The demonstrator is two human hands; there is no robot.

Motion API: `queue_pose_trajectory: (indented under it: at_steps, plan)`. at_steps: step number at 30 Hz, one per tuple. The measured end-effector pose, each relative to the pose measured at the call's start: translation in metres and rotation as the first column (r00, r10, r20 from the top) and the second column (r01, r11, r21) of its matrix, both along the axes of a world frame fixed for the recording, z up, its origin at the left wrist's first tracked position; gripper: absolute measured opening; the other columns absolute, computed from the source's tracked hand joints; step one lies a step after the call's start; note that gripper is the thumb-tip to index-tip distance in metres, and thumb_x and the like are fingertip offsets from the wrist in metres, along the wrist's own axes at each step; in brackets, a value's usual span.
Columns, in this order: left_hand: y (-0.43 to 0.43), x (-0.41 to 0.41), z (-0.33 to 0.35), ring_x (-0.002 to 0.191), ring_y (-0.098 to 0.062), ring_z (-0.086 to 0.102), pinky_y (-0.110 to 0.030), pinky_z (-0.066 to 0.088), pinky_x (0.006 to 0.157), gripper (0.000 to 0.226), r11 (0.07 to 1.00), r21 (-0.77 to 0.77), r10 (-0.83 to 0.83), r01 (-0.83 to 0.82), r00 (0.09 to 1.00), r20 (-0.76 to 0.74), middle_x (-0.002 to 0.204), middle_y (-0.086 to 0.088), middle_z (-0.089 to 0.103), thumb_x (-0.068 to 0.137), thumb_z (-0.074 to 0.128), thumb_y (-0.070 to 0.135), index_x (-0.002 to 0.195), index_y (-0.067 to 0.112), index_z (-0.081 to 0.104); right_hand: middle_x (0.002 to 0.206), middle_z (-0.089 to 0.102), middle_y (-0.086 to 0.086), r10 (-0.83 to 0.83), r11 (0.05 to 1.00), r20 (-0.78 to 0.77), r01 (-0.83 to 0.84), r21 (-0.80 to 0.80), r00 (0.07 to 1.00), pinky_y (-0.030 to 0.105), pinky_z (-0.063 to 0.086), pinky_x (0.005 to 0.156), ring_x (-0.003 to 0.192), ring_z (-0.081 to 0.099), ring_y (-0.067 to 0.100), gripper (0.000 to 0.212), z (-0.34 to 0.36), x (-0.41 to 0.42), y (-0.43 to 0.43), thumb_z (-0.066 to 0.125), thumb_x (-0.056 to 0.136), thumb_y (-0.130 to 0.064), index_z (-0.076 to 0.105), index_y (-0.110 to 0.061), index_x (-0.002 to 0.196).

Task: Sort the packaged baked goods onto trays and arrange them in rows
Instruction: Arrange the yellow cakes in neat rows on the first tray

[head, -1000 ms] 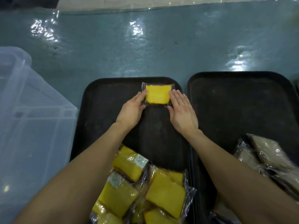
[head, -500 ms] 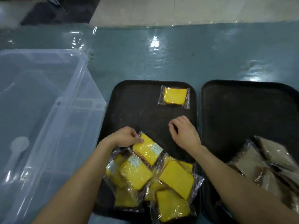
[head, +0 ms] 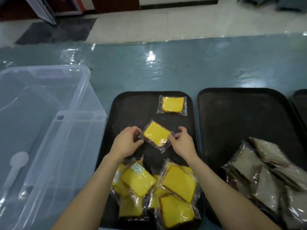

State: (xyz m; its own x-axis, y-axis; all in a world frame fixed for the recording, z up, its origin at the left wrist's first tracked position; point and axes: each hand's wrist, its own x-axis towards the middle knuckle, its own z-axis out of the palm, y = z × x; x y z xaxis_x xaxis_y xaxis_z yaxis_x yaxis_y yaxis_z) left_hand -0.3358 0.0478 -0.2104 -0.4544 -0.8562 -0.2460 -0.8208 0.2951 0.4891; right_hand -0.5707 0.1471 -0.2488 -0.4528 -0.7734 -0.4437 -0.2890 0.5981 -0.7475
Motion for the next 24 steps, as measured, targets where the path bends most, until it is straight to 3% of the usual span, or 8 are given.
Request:
queue_pose_trajectory:
  at_steps: [2,4,6,9,14,19,24]
  plan:
    - [-0.001,-0.002,-0.020,0.132,-0.017,0.060,-0.044,0.054,0.113,0.067,1.000,-0.005,-0.012,0.012,1.000,0.023,0.147,0.006,0.057,0.092,0.086,0.035,0.151,0.035,0.053,0.143,0.060,-0.002,0.025,0.999,-0.114,-0.028,-0.022,0.993,0.042,0.057,0.106,0.130,0.063,0.019,0.098,-0.002,0.005,0.006,0.083,0.090,-0.056,0.032,-0.020,0.166]
    - [-0.002,-0.007,-0.034,0.143,-0.018,0.051,-0.045,0.048,0.119,0.081,0.998,0.016,-0.068,0.068,0.998,0.013,0.158,0.007,0.050,0.092,0.086,0.031,0.161,0.040,0.043,0.158,0.043,0.001,0.114,0.993,-0.210,-0.116,0.000,0.971,0.047,0.052,0.115,0.143,0.050,0.022,0.111,-0.004,0.014,0.011,0.089,0.080,-0.061,0.029,-0.025,0.166]
    - [-0.003,-0.010,-0.046,0.141,-0.016,0.050,-0.043,0.048,0.119,0.078,0.996,-0.021,-0.084,0.084,0.996,0.019,0.154,0.007,0.053,0.095,0.083,0.028,0.161,0.041,0.044,0.160,0.036,-0.002,0.227,0.972,-0.263,-0.235,0.003,0.938,0.044,0.050,0.117,0.146,0.046,0.020,0.104,-0.007,0.023,0.012,0.091,0.083,-0.052,0.031,-0.028,0.164]
    - [-0.004,0.000,-0.059,0.124,-0.011,0.060,-0.039,0.054,0.112,0.066,0.998,-0.045,0.053,-0.054,0.998,-0.028,0.139,0.011,0.056,0.097,0.080,0.024,0.155,0.039,0.053,0.170,0.026,-0.006,0.324,0.937,-0.296,-0.348,-0.028,0.898,0.041,0.046,0.121,0.154,0.041,0.020,0.090,-0.008,0.032,-0.003,0.087,0.092,-0.033,0.033,-0.030,0.164]
    - [-0.029,0.033,-0.067,0.110,-0.008,0.062,-0.034,0.056,0.103,0.063,0.964,-0.114,0.231,-0.239,0.970,-0.079,0.125,0.011,0.055,0.093,0.084,0.019,0.149,0.036,0.059,0.180,0.011,-0.003,0.481,0.844,-0.360,-0.533,-0.055,0.799,0.039,0.039,0.125,0.163,0.027,0.020,0.080,-0.007,0.051,-0.056,0.079,0.099,-0.028,0.035,-0.026,0.166]
    - [-0.080,0.029,-0.068,0.096,-0.012,0.064,-0.042,0.061,0.099,0.056,0.925,-0.098,0.334,-0.366,0.911,-0.243,0.116,0.003,0.054,0.087,0.081,-0.008,0.134,0.021,0.071,0.179,0.017,0.004,0.460,0.819,-0.427,-0.557,-0.134,0.779,0.045,0.046,0.122,0.159,0.036,0.026,0.071,-0.004,0.063,-0.122,0.077,0.099,-0.012,0.043,-0.018,0.161]
    - [-0.137,0.004,-0.063,0.104,-0.019,0.066,-0.034,0.056,0.102,0.049,0.905,-0.168,0.338,-0.392,0.899,-0.280,0.122,0.007,0.056,0.090,0.073,-0.009,0.129,0.020,0.075,0.177,0.024,0.008,0.378,0.861,-0.469,-0.489,-0.138,0.798,0.044,0.038,0.126,0.162,0.029,0.027,0.062,-0.004,0.054,-0.182,0.073,0.103,-0.016,0.048,-0.013,0.160]
